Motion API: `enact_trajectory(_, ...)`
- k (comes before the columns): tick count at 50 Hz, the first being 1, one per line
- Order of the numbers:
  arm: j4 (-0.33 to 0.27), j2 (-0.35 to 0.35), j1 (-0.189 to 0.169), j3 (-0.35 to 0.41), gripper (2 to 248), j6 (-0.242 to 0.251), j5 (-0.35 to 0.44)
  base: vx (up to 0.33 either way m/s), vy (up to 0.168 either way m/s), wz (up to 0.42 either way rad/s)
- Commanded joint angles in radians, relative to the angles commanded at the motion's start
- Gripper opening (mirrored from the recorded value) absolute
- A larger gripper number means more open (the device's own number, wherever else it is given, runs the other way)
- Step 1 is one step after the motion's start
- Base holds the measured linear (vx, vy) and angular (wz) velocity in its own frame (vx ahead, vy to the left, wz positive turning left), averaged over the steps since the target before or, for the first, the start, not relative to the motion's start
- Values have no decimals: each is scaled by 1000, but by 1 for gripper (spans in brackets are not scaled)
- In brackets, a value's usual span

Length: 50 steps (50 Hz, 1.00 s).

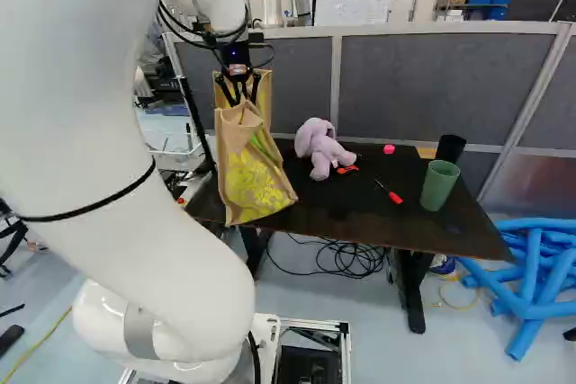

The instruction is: Pick up the bag on the ground and place it on the table

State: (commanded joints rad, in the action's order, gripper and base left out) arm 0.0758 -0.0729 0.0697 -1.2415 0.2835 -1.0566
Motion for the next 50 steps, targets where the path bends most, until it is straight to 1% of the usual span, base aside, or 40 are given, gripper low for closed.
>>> enact_trajectory(12, 0, -71, 16, -40, 21, 0, 1, 0, 0, 0)
enact_trajectory(21, 0, -124, 23, -70, 21, 0, 16, 0, 0, 0)
enact_trajectory(37, 0, -197, 24, -104, 21, 0, 58, 0, 0, 0)
enact_trajectory(50, 0, -243, 23, -117, 21, 0, 102, 0, 0, 0)
